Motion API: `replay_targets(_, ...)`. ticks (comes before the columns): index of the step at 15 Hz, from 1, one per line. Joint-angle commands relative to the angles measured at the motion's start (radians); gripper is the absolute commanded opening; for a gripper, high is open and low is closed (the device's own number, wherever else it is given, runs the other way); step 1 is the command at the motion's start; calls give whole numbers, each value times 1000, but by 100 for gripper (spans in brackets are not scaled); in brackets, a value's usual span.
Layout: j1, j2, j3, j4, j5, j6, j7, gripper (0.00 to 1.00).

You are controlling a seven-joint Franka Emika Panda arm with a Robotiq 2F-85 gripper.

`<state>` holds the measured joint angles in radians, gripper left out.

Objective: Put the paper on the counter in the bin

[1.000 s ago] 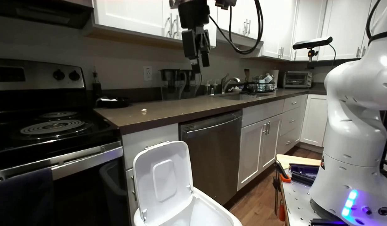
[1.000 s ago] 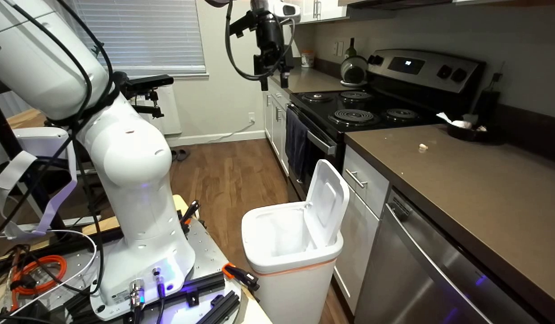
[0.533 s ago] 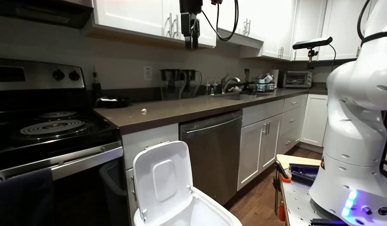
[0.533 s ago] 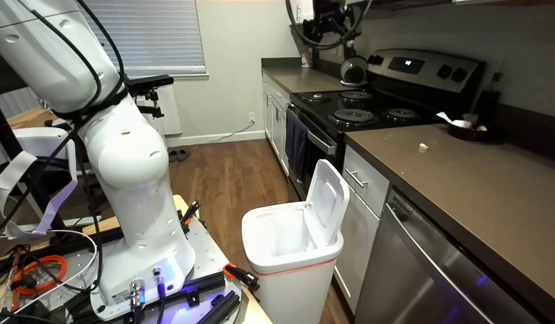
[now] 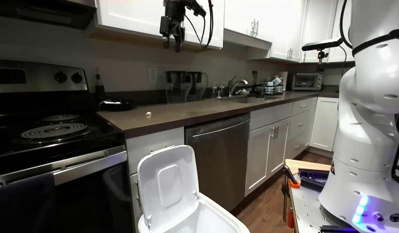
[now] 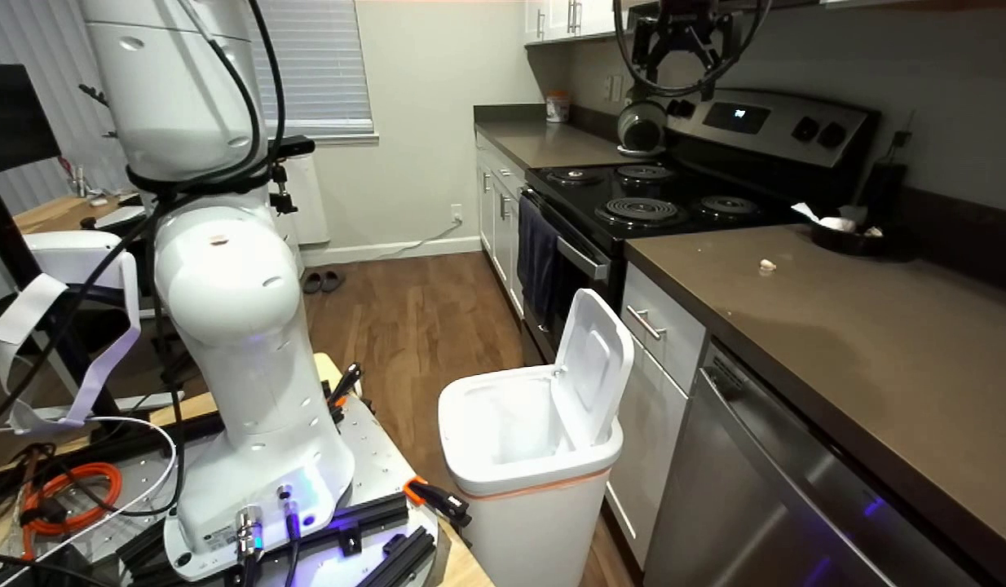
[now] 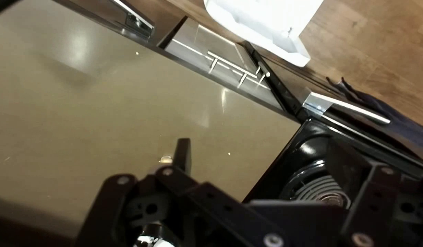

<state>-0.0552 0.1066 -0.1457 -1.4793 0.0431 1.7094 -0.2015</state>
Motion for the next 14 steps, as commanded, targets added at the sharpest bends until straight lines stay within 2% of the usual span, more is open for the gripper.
replay_targets(1, -34, 48, 23, 58, 12, -4, 8, 100)
replay_targets(2, -23, 88, 0, 98, 27, -1, 9, 100)
replay_targets(4, -33, 136, 0, 150, 33, -3, 10, 100)
replay_targets(8, -33, 144, 1, 171, 33, -9, 12, 100)
replay_targets(14, -29, 134, 5, 82, 50, 112, 27, 100)
